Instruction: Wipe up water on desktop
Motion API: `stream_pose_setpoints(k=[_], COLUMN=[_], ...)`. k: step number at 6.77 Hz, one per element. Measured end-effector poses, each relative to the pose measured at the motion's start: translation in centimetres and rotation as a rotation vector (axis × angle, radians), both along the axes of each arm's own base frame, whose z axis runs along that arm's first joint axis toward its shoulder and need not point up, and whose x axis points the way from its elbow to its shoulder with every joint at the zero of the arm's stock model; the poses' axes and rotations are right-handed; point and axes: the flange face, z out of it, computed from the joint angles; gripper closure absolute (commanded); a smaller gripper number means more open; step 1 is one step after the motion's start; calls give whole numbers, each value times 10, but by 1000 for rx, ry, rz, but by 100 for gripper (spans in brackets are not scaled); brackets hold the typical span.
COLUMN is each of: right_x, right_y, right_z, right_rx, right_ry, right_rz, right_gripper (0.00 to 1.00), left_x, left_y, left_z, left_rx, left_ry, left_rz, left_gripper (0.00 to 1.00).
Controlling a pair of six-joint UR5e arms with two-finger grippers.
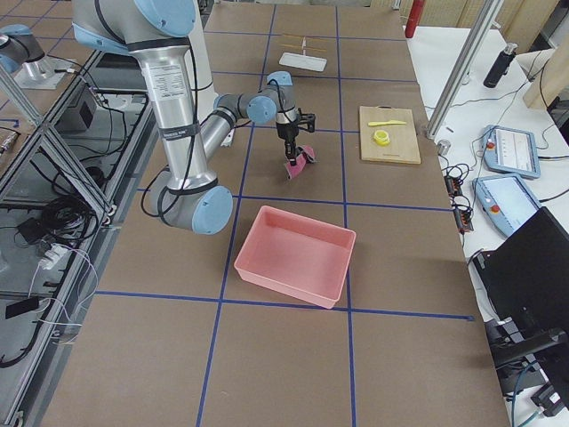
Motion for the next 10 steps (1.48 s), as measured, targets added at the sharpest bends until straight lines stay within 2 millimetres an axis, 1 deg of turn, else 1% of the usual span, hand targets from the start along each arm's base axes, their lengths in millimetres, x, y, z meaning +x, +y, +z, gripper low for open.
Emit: stream_pose_setpoints(k=[1,2,3,4,5,6,7,8,9,10], right_x=[72,149,220,285,331,357,374,393,415,428], right_y=[-13,-22,-24,-19,-9,2,6,3,-7,-20], right_z=[-20,-33,-18,23,66,99,118,135,163,200], right_rx=[-10,-11,9,30,32,17,0,-22,-39,-37], right_ry=[-36,-68,-66,-40,-25,-21,-20,-22,-26,-43], right_rz=[-17,-70,-155,-273,-371,-423,-427,-385,-325,-287], right_gripper=[100,100,100,55,1,0,0,0,0,0], left_x=[0,0,0,0,0,0,0,0,0,0], left_y=[0,0,0,0,0,0,0,0,0,5], left_z=[0,0,0,-1,-1,-1,-1,-1,0,5], left_rx=[1,3,5,6,7,7,6,5,3,-6], left_ry=[1,1,1,1,2,2,2,2,2,2], left_rz=[0,0,0,0,0,0,-1,-1,-1,-1], left_gripper=[2,2,2,2,2,2,2,2,2,2])
